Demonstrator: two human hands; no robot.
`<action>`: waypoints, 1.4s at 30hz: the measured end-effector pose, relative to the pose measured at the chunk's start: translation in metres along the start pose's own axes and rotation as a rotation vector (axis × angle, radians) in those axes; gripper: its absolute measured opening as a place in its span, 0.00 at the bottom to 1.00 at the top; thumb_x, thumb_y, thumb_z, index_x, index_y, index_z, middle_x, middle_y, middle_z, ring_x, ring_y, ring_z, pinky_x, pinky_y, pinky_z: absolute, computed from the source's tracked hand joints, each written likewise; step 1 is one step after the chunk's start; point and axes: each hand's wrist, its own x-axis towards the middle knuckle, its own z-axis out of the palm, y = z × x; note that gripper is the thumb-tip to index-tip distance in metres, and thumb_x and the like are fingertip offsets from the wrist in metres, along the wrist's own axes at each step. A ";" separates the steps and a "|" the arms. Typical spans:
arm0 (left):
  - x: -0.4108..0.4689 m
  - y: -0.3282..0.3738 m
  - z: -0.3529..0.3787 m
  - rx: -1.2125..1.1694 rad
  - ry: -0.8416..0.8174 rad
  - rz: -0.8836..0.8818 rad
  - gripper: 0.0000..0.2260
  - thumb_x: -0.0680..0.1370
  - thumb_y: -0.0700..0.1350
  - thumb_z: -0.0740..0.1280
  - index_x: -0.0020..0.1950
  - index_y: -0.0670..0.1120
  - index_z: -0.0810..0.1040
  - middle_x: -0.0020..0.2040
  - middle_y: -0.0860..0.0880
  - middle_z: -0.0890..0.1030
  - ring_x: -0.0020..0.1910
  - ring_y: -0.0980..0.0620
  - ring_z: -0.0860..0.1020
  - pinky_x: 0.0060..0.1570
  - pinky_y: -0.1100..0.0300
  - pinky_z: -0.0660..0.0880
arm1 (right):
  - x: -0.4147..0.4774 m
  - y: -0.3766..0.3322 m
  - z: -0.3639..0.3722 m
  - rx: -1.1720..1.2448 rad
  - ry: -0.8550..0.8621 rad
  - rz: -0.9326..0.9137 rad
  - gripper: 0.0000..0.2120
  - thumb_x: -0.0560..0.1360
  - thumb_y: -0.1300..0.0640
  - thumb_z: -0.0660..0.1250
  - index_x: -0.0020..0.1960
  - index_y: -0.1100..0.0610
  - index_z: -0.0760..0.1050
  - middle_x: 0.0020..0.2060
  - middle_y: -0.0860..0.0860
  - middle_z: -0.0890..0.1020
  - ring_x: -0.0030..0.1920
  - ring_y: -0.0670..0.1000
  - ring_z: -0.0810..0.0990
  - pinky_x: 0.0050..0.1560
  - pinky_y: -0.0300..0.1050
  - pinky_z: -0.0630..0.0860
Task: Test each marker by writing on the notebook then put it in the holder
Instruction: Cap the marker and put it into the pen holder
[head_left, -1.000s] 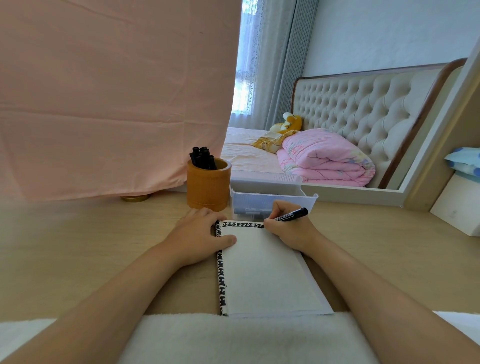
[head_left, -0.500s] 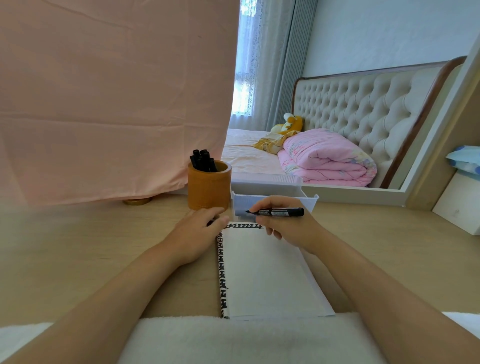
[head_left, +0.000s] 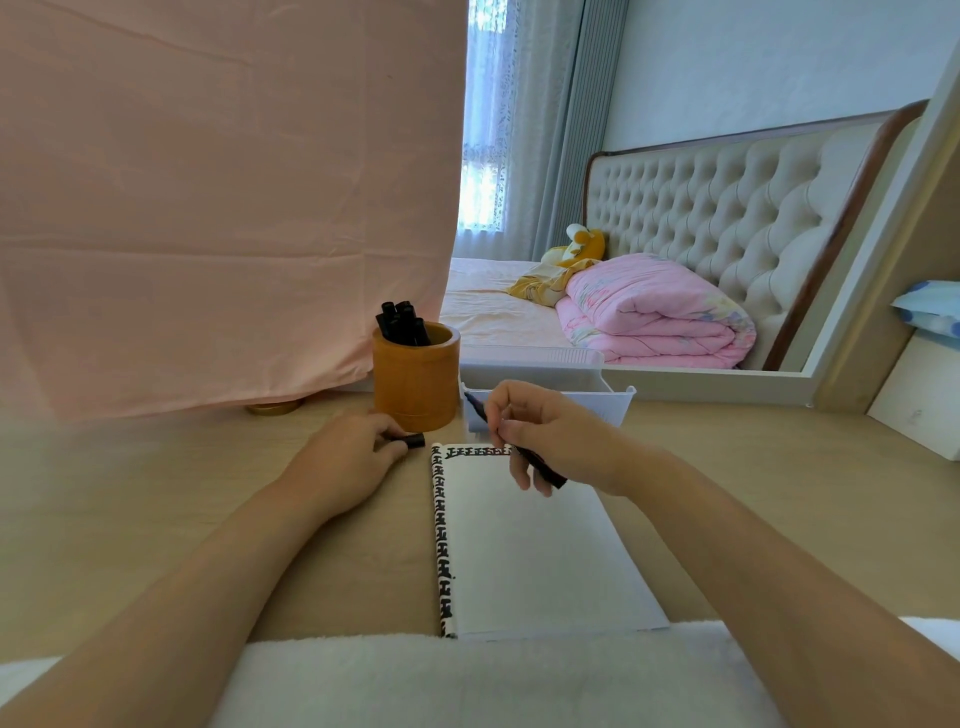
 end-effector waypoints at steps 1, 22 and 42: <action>0.000 0.001 -0.002 -0.025 0.034 0.005 0.08 0.80 0.50 0.66 0.58 0.54 0.80 0.53 0.54 0.80 0.49 0.57 0.74 0.49 0.58 0.72 | 0.001 0.001 0.001 -0.118 0.047 -0.004 0.08 0.82 0.63 0.59 0.50 0.51 0.72 0.43 0.52 0.76 0.32 0.51 0.77 0.28 0.41 0.74; -0.012 0.040 -0.007 -0.250 0.069 0.229 0.08 0.80 0.47 0.66 0.55 0.59 0.79 0.44 0.61 0.79 0.45 0.63 0.75 0.39 0.70 0.67 | 0.006 0.011 0.007 -0.578 0.331 -0.159 0.05 0.78 0.54 0.69 0.53 0.47 0.79 0.41 0.35 0.77 0.40 0.40 0.76 0.42 0.34 0.69; -0.009 0.058 -0.025 -0.299 0.100 0.294 0.07 0.80 0.45 0.66 0.55 0.53 0.82 0.42 0.58 0.80 0.39 0.63 0.74 0.38 0.72 0.67 | 0.011 0.004 0.017 -0.299 0.212 -0.104 0.12 0.84 0.54 0.58 0.49 0.55 0.79 0.40 0.55 0.79 0.41 0.51 0.76 0.45 0.48 0.73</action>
